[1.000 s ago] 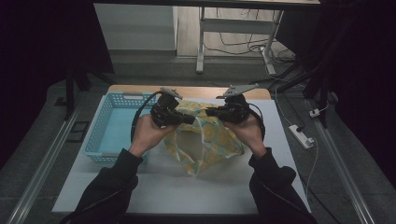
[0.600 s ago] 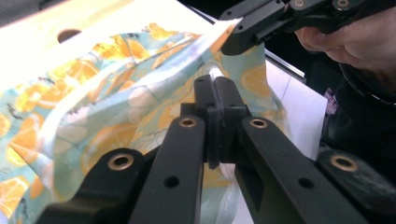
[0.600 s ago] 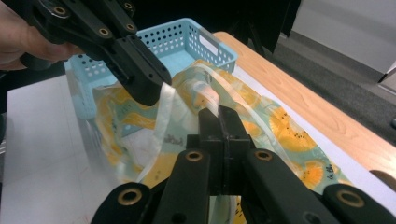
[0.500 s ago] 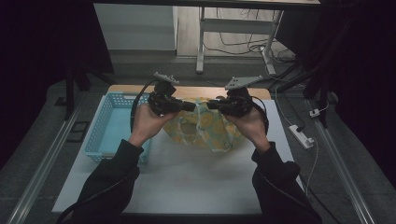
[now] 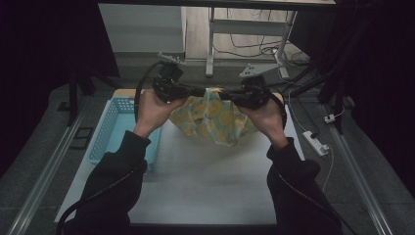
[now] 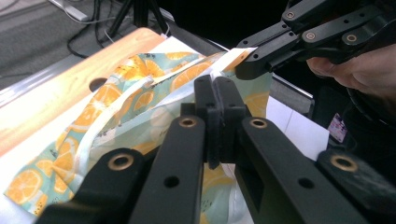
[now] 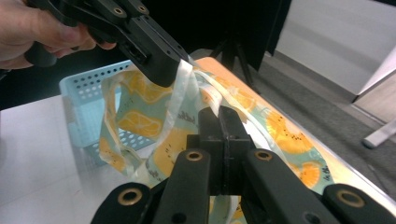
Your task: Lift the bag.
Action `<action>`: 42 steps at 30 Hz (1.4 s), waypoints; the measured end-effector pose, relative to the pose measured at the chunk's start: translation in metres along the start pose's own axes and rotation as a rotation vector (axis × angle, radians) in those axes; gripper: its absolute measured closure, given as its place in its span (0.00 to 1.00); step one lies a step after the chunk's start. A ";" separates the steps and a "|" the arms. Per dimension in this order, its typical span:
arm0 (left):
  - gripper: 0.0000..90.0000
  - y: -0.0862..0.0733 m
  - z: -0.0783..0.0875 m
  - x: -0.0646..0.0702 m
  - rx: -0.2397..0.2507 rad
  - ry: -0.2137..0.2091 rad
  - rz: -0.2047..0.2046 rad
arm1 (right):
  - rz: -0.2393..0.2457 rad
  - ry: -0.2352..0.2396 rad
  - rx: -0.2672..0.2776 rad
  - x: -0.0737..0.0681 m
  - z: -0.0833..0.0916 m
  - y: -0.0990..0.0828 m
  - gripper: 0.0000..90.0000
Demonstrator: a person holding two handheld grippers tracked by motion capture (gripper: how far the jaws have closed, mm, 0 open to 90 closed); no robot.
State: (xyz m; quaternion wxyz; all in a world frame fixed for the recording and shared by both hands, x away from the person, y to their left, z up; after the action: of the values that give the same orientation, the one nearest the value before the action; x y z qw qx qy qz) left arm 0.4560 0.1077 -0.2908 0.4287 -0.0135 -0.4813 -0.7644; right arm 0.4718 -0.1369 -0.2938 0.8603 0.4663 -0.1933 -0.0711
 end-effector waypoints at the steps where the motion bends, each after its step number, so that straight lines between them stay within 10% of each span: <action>1: 0.99 0.003 0.001 0.001 0.005 0.003 0.001 | 0.001 -0.007 0.000 0.002 0.002 0.002 1.00; 25: 0.99 0.063 0.025 0.023 0.138 0.065 -0.014 | 0.018 -0.142 0.008 0.034 0.034 0.055 1.00; 42: 0.99 0.060 0.020 0.026 0.160 0.111 -0.057 | 0.017 -0.129 0.015 0.030 0.029 0.051 1.00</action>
State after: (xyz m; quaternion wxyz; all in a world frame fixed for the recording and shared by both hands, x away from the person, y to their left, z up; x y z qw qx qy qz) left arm 0.4717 0.0958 -0.2252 0.4324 0.0769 -0.5164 -0.7351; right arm 0.4847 -0.1407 -0.2292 0.8430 0.4656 -0.2531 -0.0922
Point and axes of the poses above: each handheld gripper's, and its own axes: z roughly backward along the jaws, y roughly out of its top, x roughly to its right, the point moved 1 cm from there along -z, roughly forward along the jaws, and after that the axes turned 14 degrees about z, right-handed, at the moved point
